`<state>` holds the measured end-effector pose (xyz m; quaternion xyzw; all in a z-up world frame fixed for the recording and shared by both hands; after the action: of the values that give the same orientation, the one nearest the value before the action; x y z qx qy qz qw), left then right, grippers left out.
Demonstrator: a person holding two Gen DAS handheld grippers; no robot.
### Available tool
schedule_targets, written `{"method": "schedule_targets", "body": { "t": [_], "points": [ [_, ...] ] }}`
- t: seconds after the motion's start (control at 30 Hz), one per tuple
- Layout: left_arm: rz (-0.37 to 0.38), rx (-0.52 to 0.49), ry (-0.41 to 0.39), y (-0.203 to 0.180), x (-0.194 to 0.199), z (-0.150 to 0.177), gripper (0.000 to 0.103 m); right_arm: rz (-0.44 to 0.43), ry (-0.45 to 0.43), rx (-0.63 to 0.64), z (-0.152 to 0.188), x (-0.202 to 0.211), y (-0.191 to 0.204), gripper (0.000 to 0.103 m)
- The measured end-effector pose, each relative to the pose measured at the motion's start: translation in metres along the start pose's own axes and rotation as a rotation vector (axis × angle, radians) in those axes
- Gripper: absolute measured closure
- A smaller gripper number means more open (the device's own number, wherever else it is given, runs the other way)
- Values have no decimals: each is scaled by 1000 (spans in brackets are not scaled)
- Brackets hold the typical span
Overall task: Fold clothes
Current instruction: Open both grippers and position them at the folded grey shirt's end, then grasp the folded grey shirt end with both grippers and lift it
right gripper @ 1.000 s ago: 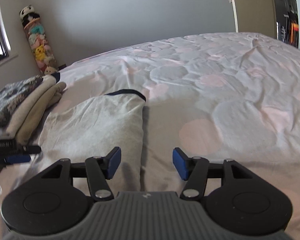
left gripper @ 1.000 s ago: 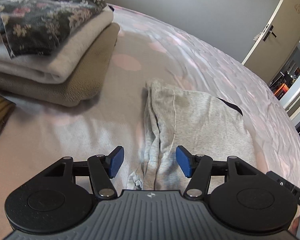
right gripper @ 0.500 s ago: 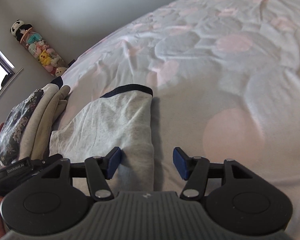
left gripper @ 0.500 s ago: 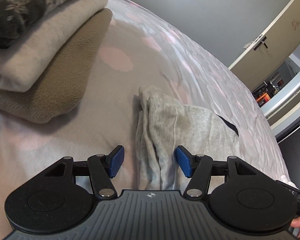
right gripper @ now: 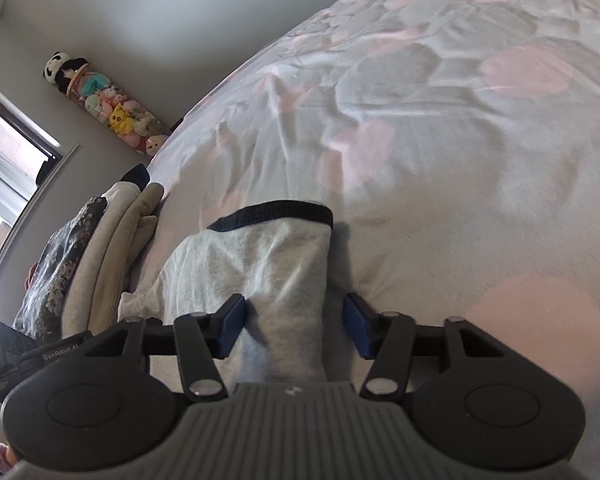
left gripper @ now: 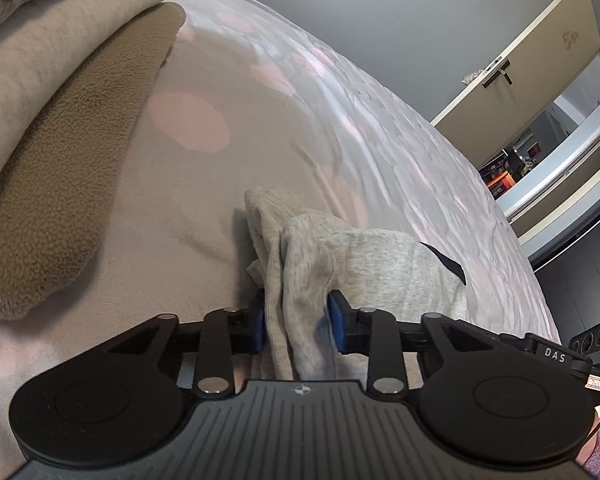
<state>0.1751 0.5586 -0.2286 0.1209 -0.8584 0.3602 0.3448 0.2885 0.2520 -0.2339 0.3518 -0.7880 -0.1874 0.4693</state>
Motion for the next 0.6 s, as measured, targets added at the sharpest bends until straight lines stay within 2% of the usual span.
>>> {"method": "schedule_targets", "body": {
  "t": [0.13, 0.2, 0.43, 0.6],
  "points": [
    [-46, -69, -12, -9, 2, 0, 83, -6, 5, 21, 1, -4, 3, 78],
    [-61, -92, -20, -13, 3, -1, 85, -8, -1, 24, 0, -4, 3, 83],
    [-103, -147, -41, -23, 9, -3, 87, -19, -23, 68, -3, 7, 14, 89],
    [-114, -172, -98, -38, 30, -2, 87, -13, -68, 149, -4, 29, 36, 89]
  ]
}}
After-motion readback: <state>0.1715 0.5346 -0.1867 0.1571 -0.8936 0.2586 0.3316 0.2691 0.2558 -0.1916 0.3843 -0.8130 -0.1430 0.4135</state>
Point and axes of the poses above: each gripper's, at about its wrist camera, not at the fingertips, and x roughly against the way its jaws point, y to its left, z to its underside, the point moved 8 cm from there along -x, roughly the way its jaws point, and after that the axes turned 4 degrees about y, right-handed, at the moved point
